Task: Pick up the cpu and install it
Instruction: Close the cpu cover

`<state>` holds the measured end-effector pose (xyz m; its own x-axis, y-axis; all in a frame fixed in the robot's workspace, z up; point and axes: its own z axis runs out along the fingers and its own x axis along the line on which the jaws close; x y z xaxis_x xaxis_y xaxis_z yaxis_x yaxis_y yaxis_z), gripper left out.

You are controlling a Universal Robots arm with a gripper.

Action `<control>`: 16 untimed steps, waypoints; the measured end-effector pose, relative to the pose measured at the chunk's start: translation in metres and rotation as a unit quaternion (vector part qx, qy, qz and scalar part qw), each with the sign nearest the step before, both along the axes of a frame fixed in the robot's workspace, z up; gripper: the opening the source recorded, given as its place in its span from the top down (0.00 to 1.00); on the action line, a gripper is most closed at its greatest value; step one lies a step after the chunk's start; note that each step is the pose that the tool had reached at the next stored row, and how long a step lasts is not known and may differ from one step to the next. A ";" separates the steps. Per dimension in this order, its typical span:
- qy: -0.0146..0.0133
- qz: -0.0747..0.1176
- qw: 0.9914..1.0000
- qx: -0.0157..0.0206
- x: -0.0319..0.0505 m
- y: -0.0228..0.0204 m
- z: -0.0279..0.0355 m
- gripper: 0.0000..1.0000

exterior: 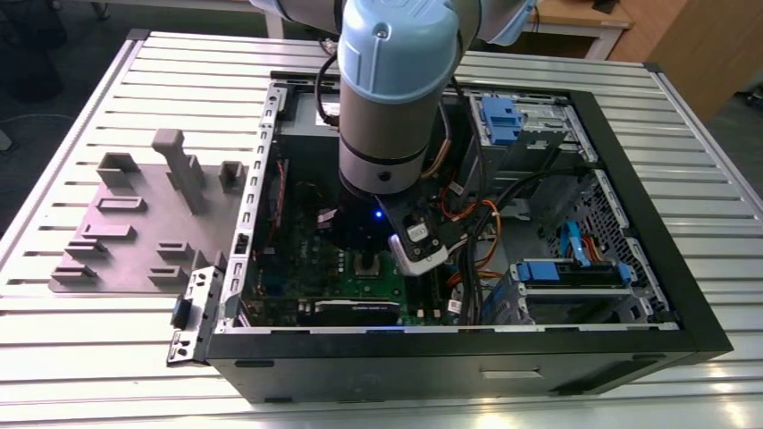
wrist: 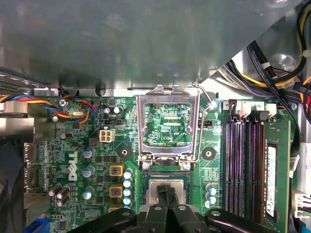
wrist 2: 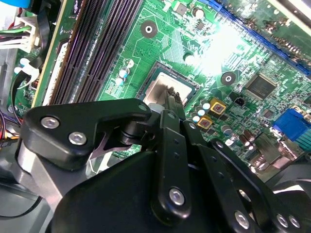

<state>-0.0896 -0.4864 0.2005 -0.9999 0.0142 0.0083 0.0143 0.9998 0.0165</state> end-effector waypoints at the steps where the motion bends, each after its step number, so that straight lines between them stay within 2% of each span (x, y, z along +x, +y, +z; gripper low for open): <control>1: 0.000 0.000 1.000 0.000 0.0000 0.0000 0.0000 0.89; 5: 0.000 0.000 1.000 0.000 0.0000 0.0000 0.0009 0.89; 12: 0.000 0.000 1.000 0.000 0.0000 0.0001 0.0170 0.89; 16: -0.001 0.000 1.000 0.000 0.0000 0.0002 0.0238 0.89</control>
<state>-0.0896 -0.4862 0.2243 -0.9999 0.0141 0.0068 0.0142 0.9998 0.0165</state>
